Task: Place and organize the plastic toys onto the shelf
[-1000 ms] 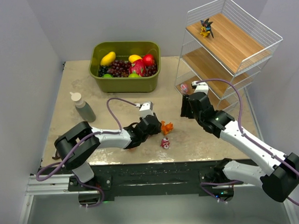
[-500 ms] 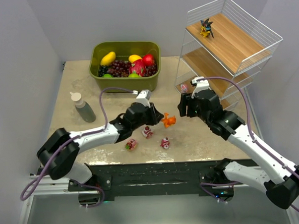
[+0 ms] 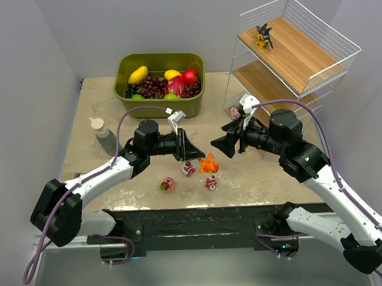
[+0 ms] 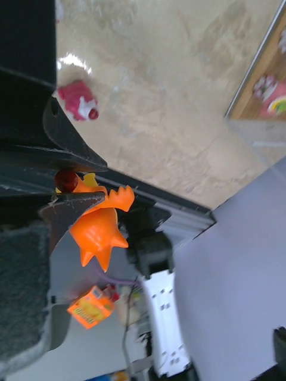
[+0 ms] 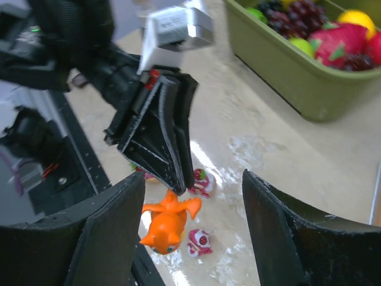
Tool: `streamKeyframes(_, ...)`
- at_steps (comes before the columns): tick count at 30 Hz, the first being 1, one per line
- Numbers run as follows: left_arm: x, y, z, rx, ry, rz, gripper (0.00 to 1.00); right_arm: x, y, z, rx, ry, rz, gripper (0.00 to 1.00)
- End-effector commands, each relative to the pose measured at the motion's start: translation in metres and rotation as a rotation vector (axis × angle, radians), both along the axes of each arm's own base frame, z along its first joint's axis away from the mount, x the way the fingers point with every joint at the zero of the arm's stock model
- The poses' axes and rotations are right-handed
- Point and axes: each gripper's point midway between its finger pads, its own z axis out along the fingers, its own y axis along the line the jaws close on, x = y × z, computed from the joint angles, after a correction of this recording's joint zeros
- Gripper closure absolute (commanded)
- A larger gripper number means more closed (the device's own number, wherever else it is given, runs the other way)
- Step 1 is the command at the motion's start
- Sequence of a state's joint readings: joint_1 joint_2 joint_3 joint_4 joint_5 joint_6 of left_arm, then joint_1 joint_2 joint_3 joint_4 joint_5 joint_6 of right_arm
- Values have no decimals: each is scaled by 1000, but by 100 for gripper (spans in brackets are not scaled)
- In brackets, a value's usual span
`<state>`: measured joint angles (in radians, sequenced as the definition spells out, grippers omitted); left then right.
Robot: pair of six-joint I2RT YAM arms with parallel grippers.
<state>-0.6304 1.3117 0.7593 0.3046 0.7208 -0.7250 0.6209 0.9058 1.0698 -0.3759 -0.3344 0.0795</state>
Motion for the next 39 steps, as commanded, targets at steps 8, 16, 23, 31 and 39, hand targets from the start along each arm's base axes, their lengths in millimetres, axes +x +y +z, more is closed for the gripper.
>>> streamKeyframes(8, -65, 15, 54, -141, -66, -338, 100, -80, 32, 32, 37, -249, 547, 18)
streamKeyframes(16, -78, 21, 69, -211, -38, -372, 100, -107, 46, 9, -6, -247, 681, 12)
streamKeyframes(23, -82, 23, 81, -247, 12, -380, 100, -119, 53, -2, -51, -239, 729, 12)
streamKeyframes(31, -82, 22, 94, -267, 22, -387, 100, -123, 58, -10, -83, -227, 741, 13)
streamKeyframes(39, -84, 23, 103, -289, 7, -397, 100, -125, 60, -16, -101, -209, 754, 16)
